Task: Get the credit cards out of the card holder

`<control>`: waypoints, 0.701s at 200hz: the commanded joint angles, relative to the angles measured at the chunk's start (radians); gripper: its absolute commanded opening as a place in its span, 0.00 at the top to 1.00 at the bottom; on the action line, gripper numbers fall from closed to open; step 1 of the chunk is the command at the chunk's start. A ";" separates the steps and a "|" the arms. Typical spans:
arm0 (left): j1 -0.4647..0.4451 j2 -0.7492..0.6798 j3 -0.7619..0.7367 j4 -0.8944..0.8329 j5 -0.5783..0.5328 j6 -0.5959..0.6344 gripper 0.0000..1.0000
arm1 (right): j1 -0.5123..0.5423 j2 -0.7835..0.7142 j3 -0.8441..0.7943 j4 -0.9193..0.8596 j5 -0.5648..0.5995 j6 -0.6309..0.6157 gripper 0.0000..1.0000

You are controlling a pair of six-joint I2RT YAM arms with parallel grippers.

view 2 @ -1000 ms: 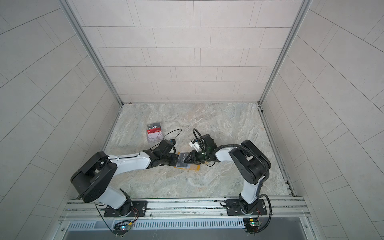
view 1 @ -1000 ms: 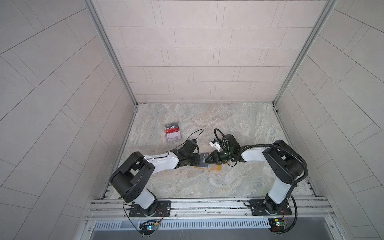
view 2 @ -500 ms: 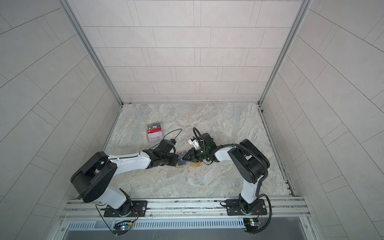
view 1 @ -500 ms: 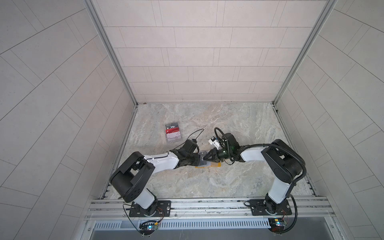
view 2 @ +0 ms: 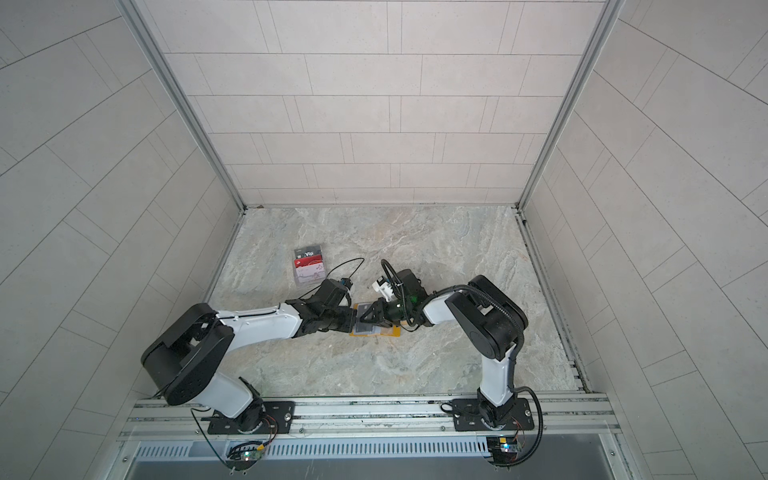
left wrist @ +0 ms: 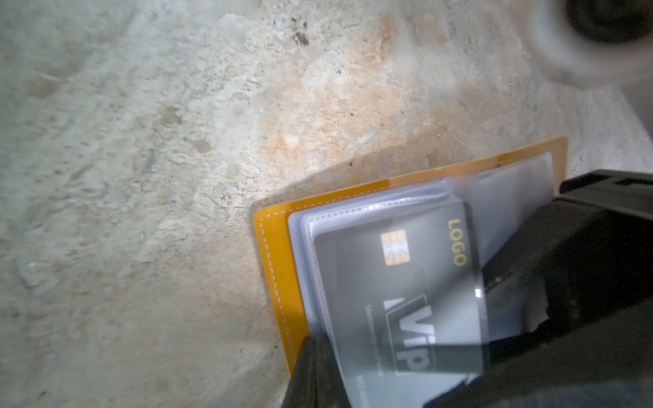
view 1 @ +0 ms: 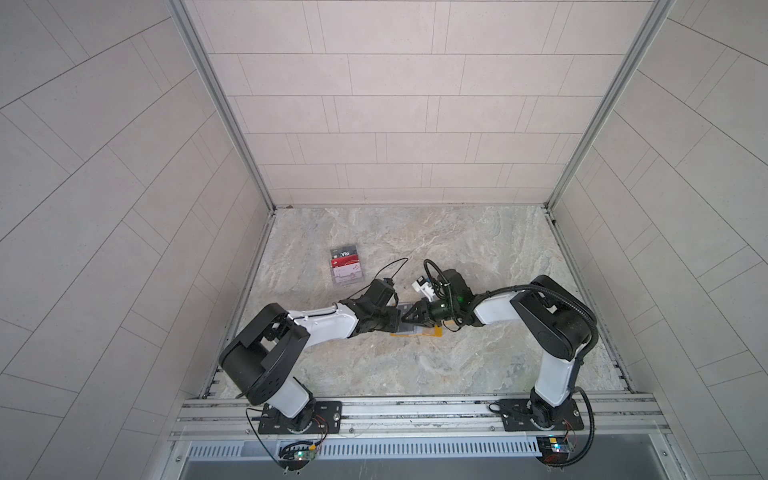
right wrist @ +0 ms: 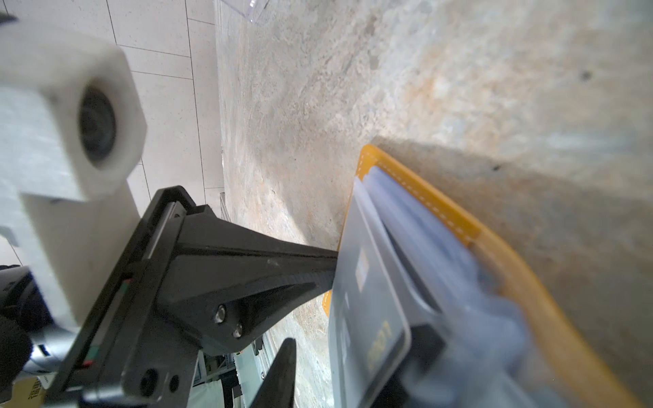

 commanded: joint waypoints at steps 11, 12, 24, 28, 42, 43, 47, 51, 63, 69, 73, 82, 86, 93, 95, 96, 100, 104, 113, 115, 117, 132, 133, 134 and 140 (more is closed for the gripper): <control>-0.008 0.013 -0.023 -0.049 -0.021 0.009 0.96 | 0.012 0.016 0.016 0.066 0.014 0.012 0.72; -0.008 0.013 -0.024 -0.049 -0.021 0.009 0.96 | 0.012 0.016 0.016 0.066 0.014 0.012 0.72; -0.008 0.012 -0.023 -0.049 -0.024 0.010 0.96 | 0.012 0.007 0.004 0.087 0.014 0.014 0.72; -0.008 0.012 -0.022 -0.050 -0.024 0.010 0.96 | 0.012 0.004 -0.001 0.093 0.014 0.014 0.72; -0.008 0.011 -0.023 -0.053 -0.027 0.009 0.96 | 0.007 -0.012 -0.019 0.112 0.012 0.013 0.72; -0.008 0.010 -0.023 -0.053 -0.027 0.009 0.96 | 0.006 -0.014 -0.020 0.113 0.012 0.014 0.72; -0.008 0.010 -0.023 -0.053 -0.029 0.008 0.96 | 0.005 -0.018 -0.027 0.119 0.012 0.015 0.72; -0.007 0.011 -0.022 -0.053 -0.029 0.008 0.96 | 0.002 -0.023 -0.032 0.127 0.011 0.017 0.72; -0.008 0.009 -0.020 -0.053 -0.030 0.008 0.96 | -0.006 -0.036 -0.052 0.158 0.006 0.028 0.73; -0.008 0.009 -0.020 -0.053 -0.030 0.008 0.96 | -0.012 -0.041 -0.062 0.177 0.003 0.037 0.73; -0.008 0.010 -0.020 -0.055 -0.030 0.008 0.96 | -0.015 -0.045 -0.070 0.193 0.002 0.045 0.73; -0.007 0.011 -0.019 -0.055 -0.030 0.008 0.96 | -0.023 -0.048 -0.087 0.242 -0.004 0.070 0.73; -0.007 0.010 -0.019 -0.054 -0.031 0.008 0.96 | -0.027 -0.050 -0.095 0.267 -0.006 0.083 0.73; -0.008 0.010 -0.018 -0.056 -0.032 0.007 0.96 | -0.032 -0.049 -0.106 0.310 -0.011 0.107 0.73; -0.007 0.010 -0.019 -0.055 -0.032 0.008 0.96 | -0.033 -0.049 -0.109 0.323 -0.013 0.113 0.73; -0.007 0.010 -0.018 -0.054 -0.032 0.007 0.96 | -0.034 -0.049 -0.110 0.329 -0.013 0.118 0.73; -0.008 0.010 -0.018 -0.057 -0.033 0.006 0.96 | -0.038 -0.047 -0.116 0.353 -0.015 0.128 0.73; -0.008 0.010 -0.018 -0.057 -0.033 0.006 0.96 | -0.041 -0.046 -0.121 0.375 -0.018 0.143 0.73; -0.008 0.009 -0.018 -0.057 -0.033 0.006 0.96 | -0.046 -0.043 -0.134 0.427 -0.023 0.170 0.73; -0.008 0.009 -0.018 -0.057 -0.033 0.006 0.96 | -0.048 -0.042 -0.135 0.438 -0.023 0.176 0.73; -0.008 0.008 -0.018 -0.057 -0.033 0.005 0.96 | -0.049 -0.040 -0.136 0.448 -0.023 0.182 0.73; -0.008 0.004 -0.016 -0.060 -0.036 0.005 0.96 | -0.058 -0.033 -0.165 0.510 -0.025 0.216 0.74; -0.008 0.005 -0.017 -0.059 -0.035 0.005 0.96 | -0.059 -0.033 -0.167 0.514 -0.025 0.219 0.74; -0.008 0.004 -0.017 -0.061 -0.037 0.006 0.96 | -0.059 -0.033 -0.168 0.518 -0.025 0.220 0.74; -0.007 0.004 -0.016 -0.062 -0.037 0.005 0.96 | -0.064 -0.030 -0.175 0.538 -0.025 0.230 0.74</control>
